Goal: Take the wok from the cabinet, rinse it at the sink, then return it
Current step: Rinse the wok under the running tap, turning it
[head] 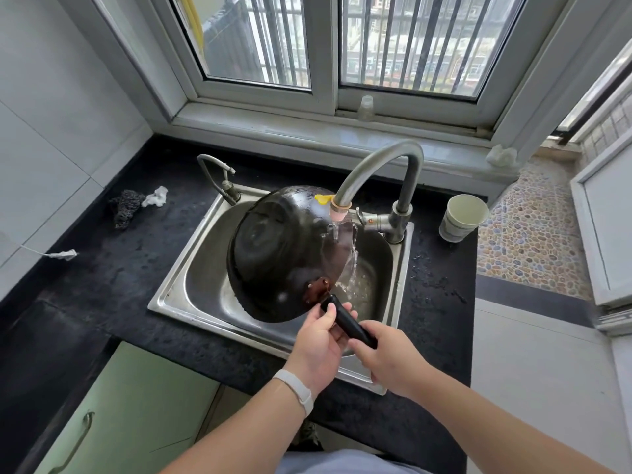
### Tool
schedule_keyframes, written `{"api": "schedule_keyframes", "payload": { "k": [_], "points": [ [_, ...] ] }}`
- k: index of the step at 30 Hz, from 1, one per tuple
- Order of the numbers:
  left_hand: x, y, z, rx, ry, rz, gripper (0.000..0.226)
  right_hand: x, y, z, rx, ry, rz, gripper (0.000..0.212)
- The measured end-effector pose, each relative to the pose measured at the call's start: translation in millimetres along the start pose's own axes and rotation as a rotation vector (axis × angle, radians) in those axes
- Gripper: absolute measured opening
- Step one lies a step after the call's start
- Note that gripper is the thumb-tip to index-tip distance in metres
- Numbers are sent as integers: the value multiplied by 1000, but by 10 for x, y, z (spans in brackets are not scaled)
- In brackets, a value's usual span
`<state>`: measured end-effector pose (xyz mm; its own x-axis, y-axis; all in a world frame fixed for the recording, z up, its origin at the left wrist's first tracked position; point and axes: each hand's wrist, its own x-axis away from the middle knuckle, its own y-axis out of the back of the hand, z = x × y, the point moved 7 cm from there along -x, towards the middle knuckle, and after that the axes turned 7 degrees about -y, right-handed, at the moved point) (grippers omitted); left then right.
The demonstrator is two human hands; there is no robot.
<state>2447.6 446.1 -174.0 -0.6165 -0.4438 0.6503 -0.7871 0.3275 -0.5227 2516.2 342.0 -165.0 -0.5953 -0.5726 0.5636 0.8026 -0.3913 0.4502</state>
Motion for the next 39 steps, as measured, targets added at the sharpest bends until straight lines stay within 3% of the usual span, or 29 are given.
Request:
{"api": "schedule_keyframes", "payload": {
  "k": [20, 39],
  "points": [
    [174, 89, 134, -109, 1, -1, 26, 281, -2, -84, -102, -84, 110, 10],
    [453, -100, 411, -289, -45, -79, 22, 689, 76, -317, -360, -180, 209, 12]
  ]
}}
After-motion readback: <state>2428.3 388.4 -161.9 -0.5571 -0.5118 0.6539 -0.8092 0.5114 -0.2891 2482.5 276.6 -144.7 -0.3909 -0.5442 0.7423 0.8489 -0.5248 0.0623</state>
